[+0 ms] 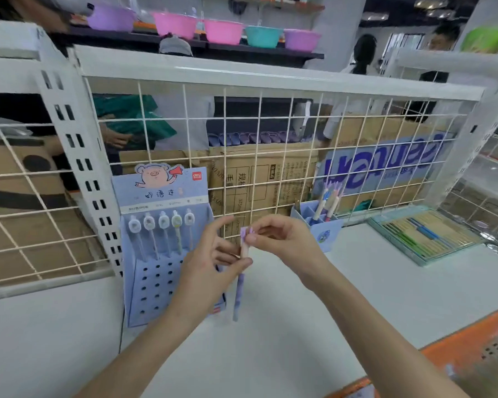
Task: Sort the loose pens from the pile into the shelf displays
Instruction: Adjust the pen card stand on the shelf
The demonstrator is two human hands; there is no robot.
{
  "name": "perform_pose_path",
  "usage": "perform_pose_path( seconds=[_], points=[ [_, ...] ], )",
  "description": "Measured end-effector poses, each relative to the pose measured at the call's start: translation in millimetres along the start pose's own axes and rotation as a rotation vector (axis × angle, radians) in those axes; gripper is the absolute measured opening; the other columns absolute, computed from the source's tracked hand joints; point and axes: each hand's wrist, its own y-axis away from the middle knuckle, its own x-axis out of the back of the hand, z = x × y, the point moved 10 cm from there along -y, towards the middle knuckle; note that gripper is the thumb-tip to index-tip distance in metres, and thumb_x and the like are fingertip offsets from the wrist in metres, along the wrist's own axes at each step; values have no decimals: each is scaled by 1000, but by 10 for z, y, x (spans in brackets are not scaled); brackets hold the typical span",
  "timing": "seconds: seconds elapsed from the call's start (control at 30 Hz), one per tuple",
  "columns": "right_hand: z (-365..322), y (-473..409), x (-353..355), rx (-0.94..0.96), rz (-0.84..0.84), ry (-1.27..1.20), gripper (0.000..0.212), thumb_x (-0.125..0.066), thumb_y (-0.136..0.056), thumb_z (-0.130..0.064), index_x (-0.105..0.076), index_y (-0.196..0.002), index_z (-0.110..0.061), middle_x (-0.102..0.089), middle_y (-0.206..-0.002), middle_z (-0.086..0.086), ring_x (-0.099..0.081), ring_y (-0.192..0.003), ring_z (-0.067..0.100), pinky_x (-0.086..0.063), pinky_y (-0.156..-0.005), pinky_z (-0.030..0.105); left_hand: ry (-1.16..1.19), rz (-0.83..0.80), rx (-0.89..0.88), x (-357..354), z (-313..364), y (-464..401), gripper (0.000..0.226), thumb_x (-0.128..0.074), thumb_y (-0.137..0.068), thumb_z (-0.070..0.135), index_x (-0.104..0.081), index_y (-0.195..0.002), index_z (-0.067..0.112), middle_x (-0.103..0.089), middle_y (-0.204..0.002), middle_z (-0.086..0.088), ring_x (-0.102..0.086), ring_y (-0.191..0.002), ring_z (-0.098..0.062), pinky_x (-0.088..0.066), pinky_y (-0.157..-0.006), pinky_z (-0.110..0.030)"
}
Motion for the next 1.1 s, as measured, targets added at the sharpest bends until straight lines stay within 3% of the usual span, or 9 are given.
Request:
perform_pose_path(
  seconds=[0.17,0.27,0.37,0.47,0.57,0.63,0.77,0.9,1.1],
  points=[
    [-259,24,822,71,94,11,13,-68,-77,1,-66,-74,-12,-70,-71,-7,-63,-69,4,-48,-68,14,-122,-48,-17,-610,67,-156,70,-65,-72,49,-25,-130,54,-47,-132,18,-44,-121,3,-33,-100,-16],
    [-387,-33,1550,126,295,38,14,-70,-77,-1,-66,-72,-14,-69,-65,-9,-62,-63,3,-46,-62,14,-302,-80,-75,-902,132,-237,63,-54,-79,50,-22,-133,45,-31,-140,18,-26,-125,12,-16,-94,4],
    [-437,-103,2203,180,500,77,17,-68,-81,-2,-66,-72,-16,-68,-65,-7,-62,-61,7,-48,-62,20,-428,-131,-107,-1147,88,-286,59,-53,-88,42,-21,-138,42,-21,-146,19,-16,-126,15,-8,-93,7],
    [-460,-170,2666,246,646,88,8,-68,-83,-5,-64,-78,-11,-67,-73,8,-62,-64,12,-52,-64,26,-542,-208,-106,-1411,-53,-361,64,-49,-90,51,-15,-144,40,-7,-155,14,-8,-139,1,-11,-109,-15],
    [-436,-241,2955,293,751,69,4,-67,-84,-7,-64,-82,-9,-68,-80,13,-64,-73,18,-54,-71,32,-804,-246,-142,-1663,-211,-529,73,-24,-81,68,-5,-145,39,1,-157,6,1,-144,-14,-9,-118,-38],
    [-380,-336,3027,306,761,30,9,-67,-84,-7,-64,-79,-14,-67,-78,8,-64,-73,15,-54,-72,31,-1009,-223,-206,-1776,-264,-642,76,-26,-80,66,-8,-147,34,-6,-157,-1,-1,-142,-23,-10,-114,-47],
    [-303,-579,2928,313,695,15,15,-68,-84,-9,-63,-76,-21,-66,-79,5,-63,-73,16,-54,-72,31,-1248,-206,-344,-2004,-323,-725,97,-73,-68,56,-27,-143,15,-42,-144,-12,-31,-131,-32,-38,-96,-55],
    [-234,-781,2770,319,601,48,5,-67,-84,-7,-65,-82,-11,-66,-79,4,-62,-73,14,-53,-71,26,-1320,-170,-353,-2089,-414,-702,115,-67,-69,63,-2,-149,12,-43,-144,-9,-30,-130,-29,-41,-95,-54],
    [-1,-936,2535,256,440,196,7,-66,-85,-7,-62,-90,-11,-65,-80,0,-63,-75,9,-50,-67,12,-1371,-120,-308,-2100,-465,-650,110,-65,-71,61,-4,-149,13,-34,-149,-8,-28,-133,-31,-36,-100,-56]
  ],
)
